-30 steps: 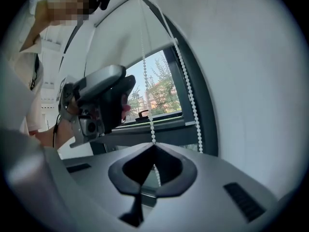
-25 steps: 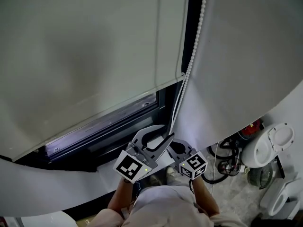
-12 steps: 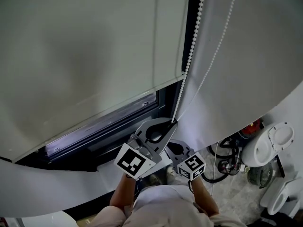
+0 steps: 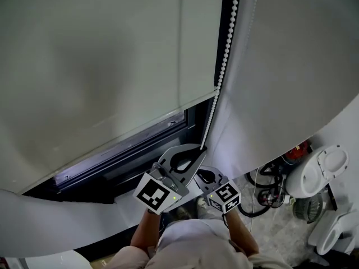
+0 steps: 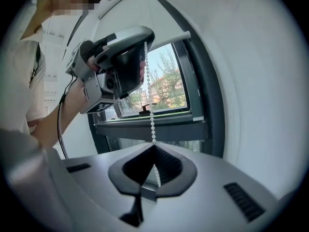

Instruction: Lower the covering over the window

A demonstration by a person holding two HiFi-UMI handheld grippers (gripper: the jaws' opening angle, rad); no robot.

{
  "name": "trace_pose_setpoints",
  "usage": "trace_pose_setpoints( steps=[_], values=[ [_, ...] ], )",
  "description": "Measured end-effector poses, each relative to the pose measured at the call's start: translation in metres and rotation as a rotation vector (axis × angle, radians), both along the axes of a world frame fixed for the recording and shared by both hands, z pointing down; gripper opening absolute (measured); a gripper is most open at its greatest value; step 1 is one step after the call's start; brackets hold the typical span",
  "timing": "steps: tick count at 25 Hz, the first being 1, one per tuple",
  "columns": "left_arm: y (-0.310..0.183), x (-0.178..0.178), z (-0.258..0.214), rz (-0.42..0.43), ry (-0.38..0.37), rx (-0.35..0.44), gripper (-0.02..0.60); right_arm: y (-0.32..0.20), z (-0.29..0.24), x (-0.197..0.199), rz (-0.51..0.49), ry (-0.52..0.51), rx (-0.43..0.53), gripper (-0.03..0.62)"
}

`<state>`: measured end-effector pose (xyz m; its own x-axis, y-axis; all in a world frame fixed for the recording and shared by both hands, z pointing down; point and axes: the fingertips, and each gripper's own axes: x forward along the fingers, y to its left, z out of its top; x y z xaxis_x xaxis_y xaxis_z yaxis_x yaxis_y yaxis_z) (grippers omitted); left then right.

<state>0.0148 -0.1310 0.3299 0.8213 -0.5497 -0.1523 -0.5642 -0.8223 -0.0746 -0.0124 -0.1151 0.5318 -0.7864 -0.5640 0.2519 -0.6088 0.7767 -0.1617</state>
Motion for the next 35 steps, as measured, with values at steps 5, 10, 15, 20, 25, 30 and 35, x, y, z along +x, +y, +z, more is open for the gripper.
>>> trace_pose_setpoints(
  steps=[5,10,15,20,25,30,35],
  values=[
    [0.003,0.000,0.006,0.002,0.048,-0.039,0.020,0.001,0.007,0.003,0.011,-0.016,-0.023,-0.005],
    [0.003,0.000,0.020,-0.016,-0.031,-0.021,0.020,0.002,0.020,0.002,0.008,0.053,-0.039,-0.005],
    [0.005,0.001,0.048,-0.024,-0.041,-0.081,0.020,0.006,0.048,0.003,0.012,0.078,-0.094,-0.005],
    [0.004,-0.002,0.070,-0.045,-0.040,-0.113,0.020,0.011,0.068,0.006,0.026,0.108,-0.122,-0.003],
    [0.002,-0.006,0.074,-0.065,-0.027,-0.116,0.020,0.015,0.068,0.007,0.021,0.134,-0.110,-0.002],
    [0.004,-0.008,0.072,-0.066,-0.023,-0.104,0.020,0.017,0.056,0.009,0.025,0.135,-0.085,0.000],
    [0.007,-0.010,0.072,-0.071,-0.010,-0.113,0.020,0.023,0.020,0.014,0.025,0.116,-0.024,0.026]
  ],
)
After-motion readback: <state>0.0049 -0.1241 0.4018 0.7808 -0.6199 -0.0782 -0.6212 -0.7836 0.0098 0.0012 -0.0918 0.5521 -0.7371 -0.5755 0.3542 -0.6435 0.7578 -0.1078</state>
